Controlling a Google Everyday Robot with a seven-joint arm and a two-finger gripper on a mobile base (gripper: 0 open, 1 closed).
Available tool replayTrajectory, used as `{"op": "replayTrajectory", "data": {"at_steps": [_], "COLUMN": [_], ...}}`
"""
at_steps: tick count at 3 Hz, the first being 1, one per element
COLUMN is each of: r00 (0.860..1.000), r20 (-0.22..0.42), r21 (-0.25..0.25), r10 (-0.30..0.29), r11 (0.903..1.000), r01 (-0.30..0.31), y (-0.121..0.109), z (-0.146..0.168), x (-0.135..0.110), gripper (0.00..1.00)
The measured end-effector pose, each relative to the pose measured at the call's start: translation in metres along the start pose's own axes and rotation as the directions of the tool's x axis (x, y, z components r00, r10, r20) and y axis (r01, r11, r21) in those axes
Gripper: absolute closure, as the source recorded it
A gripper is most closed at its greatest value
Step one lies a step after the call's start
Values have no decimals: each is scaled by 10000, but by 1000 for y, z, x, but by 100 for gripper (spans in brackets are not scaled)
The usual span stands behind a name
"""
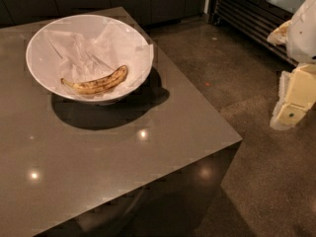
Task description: Pick banana from white bowl
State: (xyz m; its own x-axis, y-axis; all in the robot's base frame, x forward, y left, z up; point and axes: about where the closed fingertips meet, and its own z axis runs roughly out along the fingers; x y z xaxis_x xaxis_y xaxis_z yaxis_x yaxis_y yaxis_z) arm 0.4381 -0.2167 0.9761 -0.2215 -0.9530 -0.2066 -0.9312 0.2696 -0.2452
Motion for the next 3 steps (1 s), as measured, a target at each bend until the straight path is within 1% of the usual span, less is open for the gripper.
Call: {"op": "replayTrajectory", "data": {"at_steps": [1, 2, 3], "r00": [10000, 9965, 9864], "r20": [1, 151, 279], "r21": [2, 326, 472], "r10": [-4, -818, -1620], "r11": [10000, 9962, 9859], "r01": [4, 813, 1605], "y": [0, -19, -33], "z": [0, -9, -14], "x": [0, -30, -53], "gripper": [0, 0, 0]}}
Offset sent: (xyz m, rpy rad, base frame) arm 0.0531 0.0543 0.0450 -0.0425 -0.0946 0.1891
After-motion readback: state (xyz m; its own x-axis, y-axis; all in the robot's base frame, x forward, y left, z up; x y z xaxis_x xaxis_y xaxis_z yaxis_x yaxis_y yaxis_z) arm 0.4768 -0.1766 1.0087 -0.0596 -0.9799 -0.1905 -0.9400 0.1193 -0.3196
